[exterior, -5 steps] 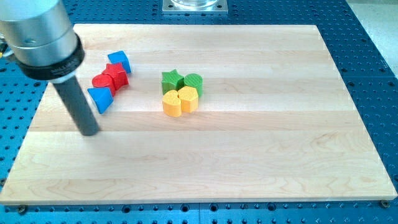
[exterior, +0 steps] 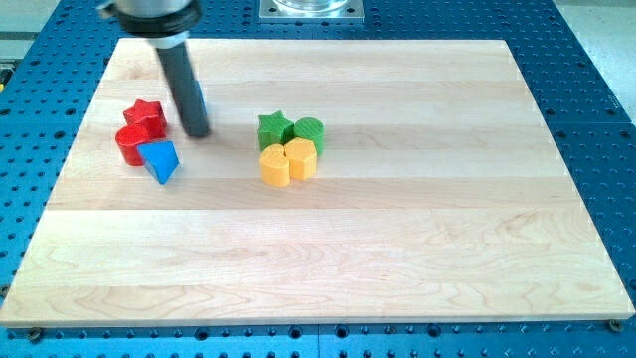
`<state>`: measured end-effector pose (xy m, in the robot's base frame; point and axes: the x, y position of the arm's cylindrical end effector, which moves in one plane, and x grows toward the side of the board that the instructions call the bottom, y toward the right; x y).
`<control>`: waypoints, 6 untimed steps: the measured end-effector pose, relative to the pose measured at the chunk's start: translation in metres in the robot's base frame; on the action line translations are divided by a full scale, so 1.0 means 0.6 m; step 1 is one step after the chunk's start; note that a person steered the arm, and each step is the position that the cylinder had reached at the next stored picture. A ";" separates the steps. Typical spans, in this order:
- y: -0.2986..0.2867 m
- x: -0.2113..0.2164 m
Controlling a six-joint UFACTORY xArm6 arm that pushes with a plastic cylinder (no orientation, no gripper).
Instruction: Slide the cube diagonally top left to the red star
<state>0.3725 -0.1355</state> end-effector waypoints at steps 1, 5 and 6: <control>0.007 -0.031; -0.074 -0.107; -0.110 -0.093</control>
